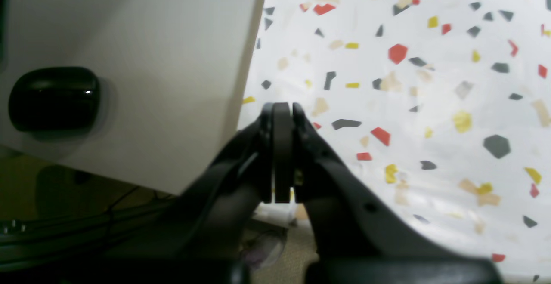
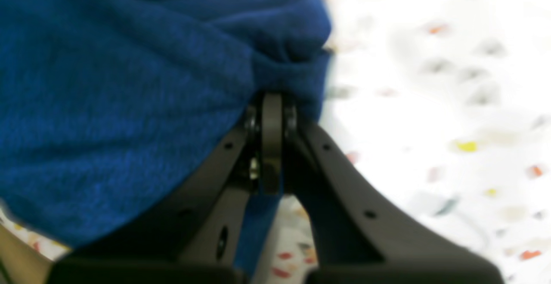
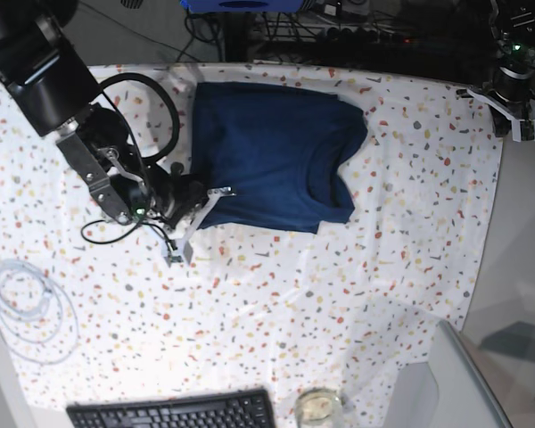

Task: Layout the t-shirt on the table in an organized manner, then fold the t-shirt properly
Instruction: 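Push the folded shirt's edge with the right gripper to square it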

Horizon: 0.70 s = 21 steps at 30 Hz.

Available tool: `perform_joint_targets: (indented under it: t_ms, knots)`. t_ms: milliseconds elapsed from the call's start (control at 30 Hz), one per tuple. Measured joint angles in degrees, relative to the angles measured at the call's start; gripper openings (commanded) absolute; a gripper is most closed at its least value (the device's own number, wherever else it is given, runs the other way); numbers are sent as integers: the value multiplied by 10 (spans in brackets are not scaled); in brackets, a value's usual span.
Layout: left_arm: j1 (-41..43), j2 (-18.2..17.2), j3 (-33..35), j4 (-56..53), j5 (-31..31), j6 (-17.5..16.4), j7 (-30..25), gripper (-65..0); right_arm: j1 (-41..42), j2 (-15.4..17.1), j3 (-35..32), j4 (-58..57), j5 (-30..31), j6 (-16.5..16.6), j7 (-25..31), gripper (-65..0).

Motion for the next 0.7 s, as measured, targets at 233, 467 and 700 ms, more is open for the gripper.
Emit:
perform_joint_targets:
  t_ms: [233, 467, 700]
  knots:
    - [0, 0, 2, 0, 0, 0, 0, -650, 10, 29, 0, -5, -7, -2, 6, -648]
    - [0, 0, 3, 0, -1, 0, -1, -650, -17, 28, 2, 159, -7, -7, -54, -650]
    - [0, 0, 2, -1, 0, 0, 0, -650, -124, 24, 3, 249, -8, -6, -94, -650]
